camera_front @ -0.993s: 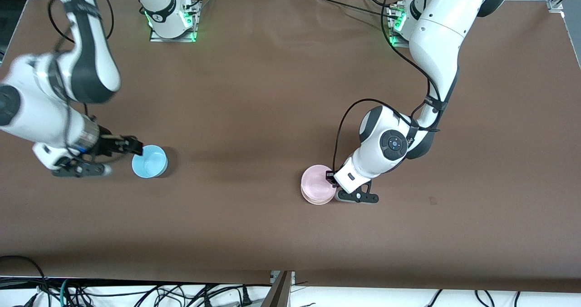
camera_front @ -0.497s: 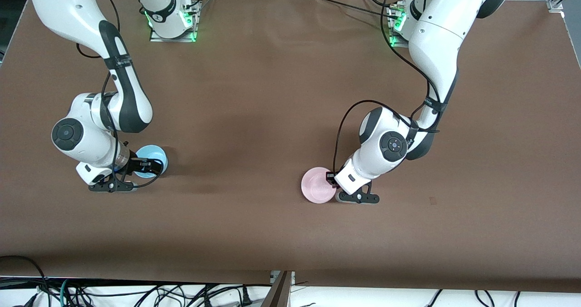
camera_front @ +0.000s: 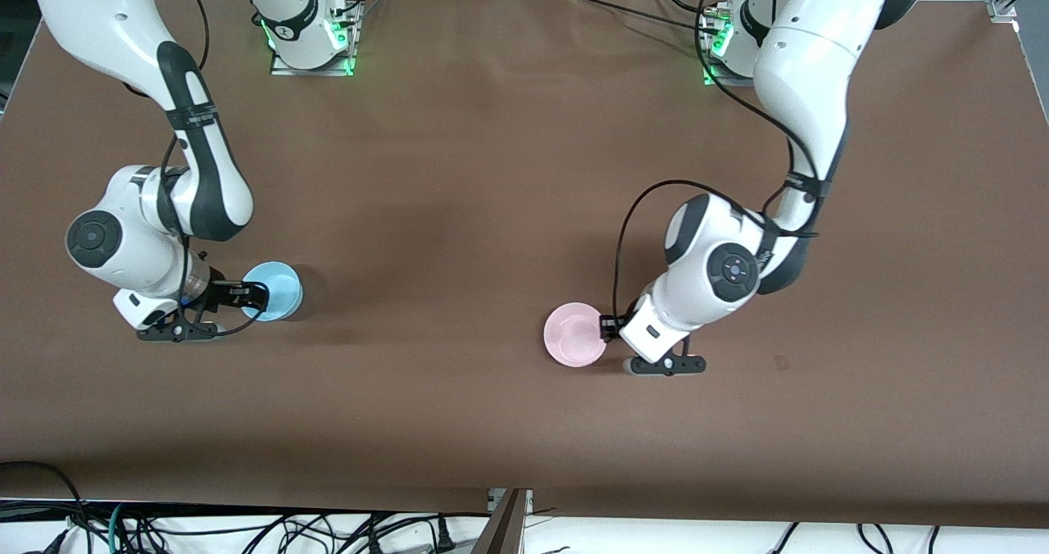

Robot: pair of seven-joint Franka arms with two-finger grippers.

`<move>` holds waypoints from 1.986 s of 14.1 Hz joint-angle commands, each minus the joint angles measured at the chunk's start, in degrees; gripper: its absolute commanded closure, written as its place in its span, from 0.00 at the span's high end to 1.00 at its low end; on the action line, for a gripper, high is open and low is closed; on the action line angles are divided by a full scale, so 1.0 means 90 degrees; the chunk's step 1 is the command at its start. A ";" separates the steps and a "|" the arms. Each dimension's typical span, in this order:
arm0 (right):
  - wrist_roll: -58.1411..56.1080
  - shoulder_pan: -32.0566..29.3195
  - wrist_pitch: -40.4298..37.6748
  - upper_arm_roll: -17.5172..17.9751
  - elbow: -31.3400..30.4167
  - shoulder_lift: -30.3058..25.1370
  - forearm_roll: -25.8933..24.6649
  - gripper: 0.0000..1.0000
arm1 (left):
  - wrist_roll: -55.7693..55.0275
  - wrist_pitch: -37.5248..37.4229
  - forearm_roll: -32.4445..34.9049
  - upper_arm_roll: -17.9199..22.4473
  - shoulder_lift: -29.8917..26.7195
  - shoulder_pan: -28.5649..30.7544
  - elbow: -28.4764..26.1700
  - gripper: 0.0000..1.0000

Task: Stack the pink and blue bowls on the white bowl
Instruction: 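Grasp the blue bowl rim with the right gripper while the left gripper withdraws, then carry the blue bowl with the right gripper over the pink bowl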

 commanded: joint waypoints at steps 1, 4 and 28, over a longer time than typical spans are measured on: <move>-0.0361 -0.0106 0.0434 0.0048 -0.0570 -0.0264 0.0090 0.99 | 0.0084 -0.0642 0.0219 0.0027 -0.0611 0.0413 -0.0174 1.00; -0.0460 -0.0106 0.0874 0.0048 -0.0970 -0.0303 0.0099 0.99 | 0.0854 -0.1589 0.0209 0.0465 -0.1129 0.0746 -0.0204 1.00; -0.0519 -0.0155 0.1579 0.0078 -0.1558 -0.0391 0.0099 0.00 | 0.2187 -0.4707 0.0775 0.1463 -0.3806 0.1958 -0.0624 1.00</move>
